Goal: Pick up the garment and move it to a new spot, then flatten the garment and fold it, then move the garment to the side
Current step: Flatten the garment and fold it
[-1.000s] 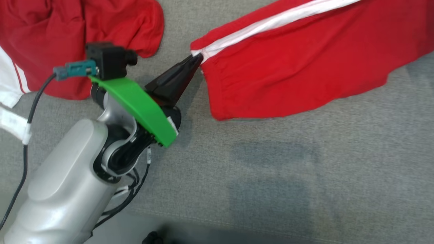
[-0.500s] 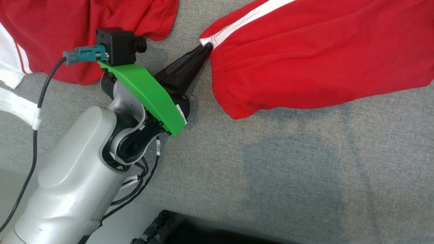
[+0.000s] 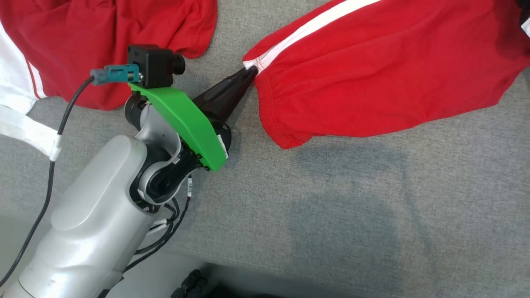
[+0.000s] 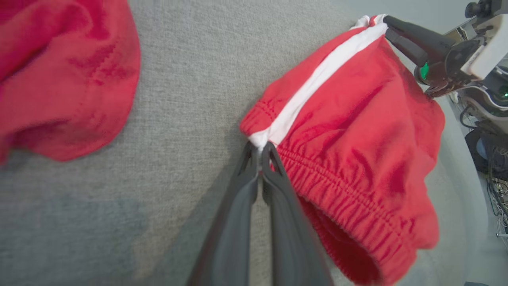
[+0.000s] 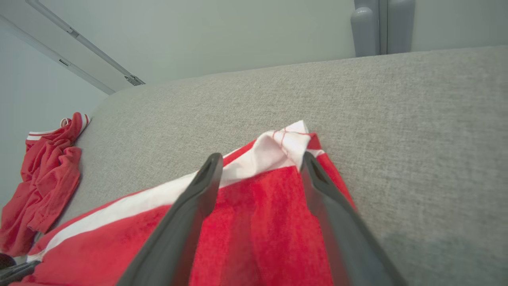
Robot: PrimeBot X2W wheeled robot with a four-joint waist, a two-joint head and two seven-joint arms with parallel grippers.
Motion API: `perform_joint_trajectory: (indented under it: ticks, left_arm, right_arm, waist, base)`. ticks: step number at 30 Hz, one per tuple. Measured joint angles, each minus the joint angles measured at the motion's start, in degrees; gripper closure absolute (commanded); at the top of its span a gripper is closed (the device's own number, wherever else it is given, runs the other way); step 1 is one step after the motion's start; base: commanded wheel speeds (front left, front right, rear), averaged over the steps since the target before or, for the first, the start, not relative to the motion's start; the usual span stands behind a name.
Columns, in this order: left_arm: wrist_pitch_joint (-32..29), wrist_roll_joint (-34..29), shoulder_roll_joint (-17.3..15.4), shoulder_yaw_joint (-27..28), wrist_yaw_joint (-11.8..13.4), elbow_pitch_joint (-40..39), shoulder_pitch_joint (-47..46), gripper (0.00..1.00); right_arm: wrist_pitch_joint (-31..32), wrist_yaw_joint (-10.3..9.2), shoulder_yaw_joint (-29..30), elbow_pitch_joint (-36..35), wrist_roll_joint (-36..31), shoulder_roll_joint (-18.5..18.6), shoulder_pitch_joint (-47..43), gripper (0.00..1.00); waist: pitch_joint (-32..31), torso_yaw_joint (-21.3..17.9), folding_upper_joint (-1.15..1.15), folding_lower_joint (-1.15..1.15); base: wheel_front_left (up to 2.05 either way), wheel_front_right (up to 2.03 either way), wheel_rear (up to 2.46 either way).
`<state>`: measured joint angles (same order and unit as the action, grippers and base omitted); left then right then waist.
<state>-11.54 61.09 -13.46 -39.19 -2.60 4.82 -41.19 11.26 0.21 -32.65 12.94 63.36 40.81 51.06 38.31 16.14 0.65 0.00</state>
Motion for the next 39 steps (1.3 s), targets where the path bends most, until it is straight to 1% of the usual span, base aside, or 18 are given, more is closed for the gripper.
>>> perform_joint_trajectory:
  ticks: [1, 2, 3, 4, 11, 13, 16, 18, 20, 23, 26, 27, 28, 29, 31, 35, 39]
  left_arm:
    - [0.1, -0.7, -0.2, 0.0, 0.0, 0.2, 0.1, 0.24]
    - [0.1, -1.0, -0.3, 0.0, 0.0, 0.4, 0.2, 0.03]
    - [0.5, -1.1, -0.4, 0.0, 0.0, 0.5, 0.4, 0.03]
    - [0.8, -1.5, -0.4, 0.0, 0.0, 0.6, 0.7, 0.0]
    - [2.3, -3.3, -2.1, -0.2, 0.3, 1.9, 3.2, 0.0]
    - [4.0, -6.3, -3.0, -0.2, 0.8, 1.9, 3.3, 0.0]
    - [7.5, -11.1, -4.7, 0.3, 2.0, 1.6, 3.3, 0.0]
    - [9.6, -13.0, -5.1, 0.6, 3.0, 1.1, 3.4, 0.0]
    - [11.7, -14.0, -4.8, 0.7, 4.6, -0.5, 4.5, 0.0]
    - [13.4, -14.3, -4.4, 1.3, 6.4, -1.8, 6.9, 0.0]
    - [15.0, -15.2, -4.3, 1.7, 7.3, -2.4, 8.8, 0.0]
    - [15.5, -16.1, -4.4, 1.8, 7.8, -2.5, 9.1, 0.0]
    - [16.2, -17.0, -4.6, 2.2, 8.2, -2.5, 9.3, 0.0]
    - [16.7, -17.2, -4.9, 2.6, 8.2, -2.7, 9.6, 0.0]
    - [17.3, -17.9, -5.6, 2.9, 8.2, -2.7, 9.8, 0.0]
    - [19.0, -18.0, -4.1, 3.0, 8.2, -2.6, 11.8, 0.0]
    - [20.2, -18.0, -3.8, 3.7, 8.5, -2.3, 12.8, 0.0]
  right_arm:
    - [0.4, 0.29, 0.0, 0.4, 0.5, -0.3, 0.0, 0.0]
    - [0.5, 0.43, 0.0, 0.7, 1.1, -0.5, -0.1, 0.0]
    - [1.1, 0.46, 0.0, 0.9, 1.8, -0.7, -0.2, 0.0]
    - [1.6, 0.46, 0.0, 1.3, 2.6, -0.7, -0.5, 0.0]
    - [4.5, 0.44, -0.1, 3.3, 5.0, 0.8, -3.7, 0.0]
    - [5.0, 0.45, 0.1, 3.6, 5.7, 1.6, -4.4, 0.0]
    - [4.4, 0.37, 0.8, 4.2, 5.7, 2.8, -5.1, 0.0]
    - [4.4, 0.2, 1.1, 4.7, 5.8, 3.2, -6.2, 0.0]
    - [5.3, -0.66, 0.8, 5.5, 6.6, 3.5, -9.2, 0.0]
    - [6.3, -1.57, 0.8, 6.0, 7.5, 4.1, -10.7, 0.0]
    - [7.0, -2.91, 1.1, 6.6, 8.7, 4.2, -11.1, 0.0]
    - [7.1, -3.12, 1.2, 6.8, 8.9, 4.2, -11.4, 0.0]
    - [7.5, -3.87, 1.3, 7.1, 9.1, 4.2, -11.7, 0.0]
    - [7.7, -4.2, 1.4, 7.4, 9.4, 4.2, -11.7, 0.0]
    - [8.0, -4.37, 1.6, 7.6, 9.6, 4.3, -11.7, 0.0]
    - [8.0, -4.39, 1.5, 8.7, 9.2, 4.7, -11.6, 0.0]
    - [9.7, -4.92, 1.1, 9.7, 9.0, 4.8, -10.9, 0.0]
  waist:
    - [-0.5, -0.2, 0.0, 0.0]
    - [-1.0, -0.3, 0.0, 0.0]
    - [-1.5, -0.5, 0.0, 0.0]
    - [-2.0, -0.7, 0.0, 0.0]
    - [-5.4, -1.9, 0.0, 0.0]
    - [-6.6, -2.2, 0.0, 0.0]
    - [-8.3, -2.6, 0.0, 0.0]
    - [-9.4, -2.7, 0.0, 0.0]
    - [-10.7, -2.5, 0.0, 0.0]
    - [-11.2, -1.7, 0.0, 0.0]
    - [-11.0, -0.6, 0.0, 0.0]
    - [-10.9, -0.2, 0.0, 0.0]
    - [-10.7, 0.2, 0.0, 0.0]
    - [-10.5, 0.5, 0.0, 0.0]
    - [-9.9, 1.2, 0.0, 0.0]
    - [-9.0, 3.0, 0.0, 0.0]
    - [-9.1, 4.1, 0.0, 0.0]
  base:
    - [0.0, 0.0, 0.0]
    - [0.0, 0.0, 0.0]
    - [0.0, 0.0, 0.0]
    - [0.0, 0.0, 0.0]
    - [0.0, 0.0, 0.0]
    - [0.0, 0.0, 0.0]
    - [0.0, 0.0, 0.0]
    - [0.0, 0.0, 0.0]
    - [0.0, 0.0, 0.0]
    - [0.0, 0.0, 0.0]
    - [0.0, 0.0, 0.0]
    - [0.0, 0.0, 0.0]
    - [0.0, 0.0, 0.0]
    - [0.0, 0.0, 0.0]
    - [0.0, 0.0, 0.0]
    - [0.0, 0.0, 0.0]
    - [0.0, 0.0, 0.0]
